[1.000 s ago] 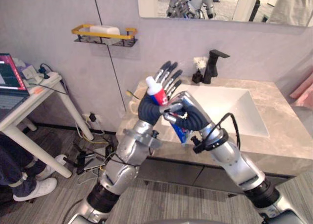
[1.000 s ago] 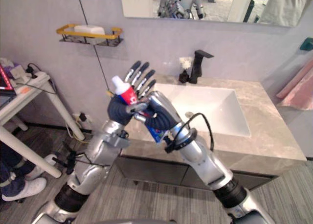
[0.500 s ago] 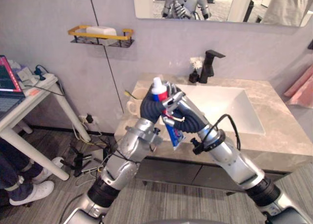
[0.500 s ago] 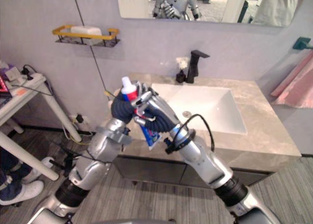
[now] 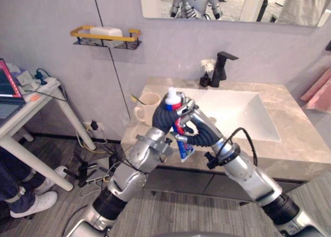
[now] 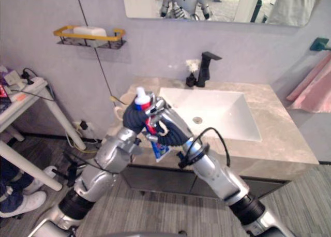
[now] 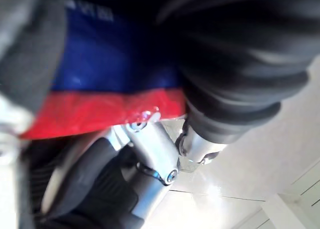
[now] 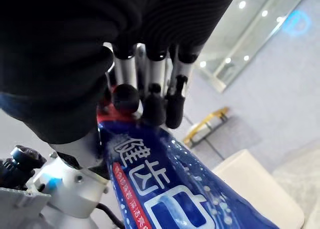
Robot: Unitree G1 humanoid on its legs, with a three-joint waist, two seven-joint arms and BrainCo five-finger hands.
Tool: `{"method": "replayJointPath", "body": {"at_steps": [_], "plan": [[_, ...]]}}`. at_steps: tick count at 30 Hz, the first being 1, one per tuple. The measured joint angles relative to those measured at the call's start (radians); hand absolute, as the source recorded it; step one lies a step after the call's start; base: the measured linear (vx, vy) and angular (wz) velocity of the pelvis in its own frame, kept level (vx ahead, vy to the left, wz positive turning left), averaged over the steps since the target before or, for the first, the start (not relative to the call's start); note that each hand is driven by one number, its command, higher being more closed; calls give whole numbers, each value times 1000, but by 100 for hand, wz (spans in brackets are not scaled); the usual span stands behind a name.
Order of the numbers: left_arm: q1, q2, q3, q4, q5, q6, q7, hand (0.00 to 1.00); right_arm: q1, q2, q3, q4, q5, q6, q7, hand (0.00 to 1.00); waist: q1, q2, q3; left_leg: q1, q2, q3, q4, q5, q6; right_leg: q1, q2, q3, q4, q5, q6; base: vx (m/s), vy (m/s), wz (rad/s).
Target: Organize washtable
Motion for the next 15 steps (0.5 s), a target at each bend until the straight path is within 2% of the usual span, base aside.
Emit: {"method": "replayJointPath", "body": {"at_steps": [5, 15], "plan": [[0, 0, 9, 0, 0, 0, 0, 100, 8, 5, -4, 0, 0, 0, 2, 0, -1, 0, 0, 1, 1, 6, 1, 0, 0, -2, 1, 8, 0, 3, -2, 0, 0, -5], [0, -44, 87, -1, 9, -6, 0, 100, 93, 63, -47, 2, 1, 38, 24, 0, -18, 0, 0, 3, 11, 20, -1, 0, 0, -12, 4, 16, 0, -5, 5, -1, 0, -1]]}}
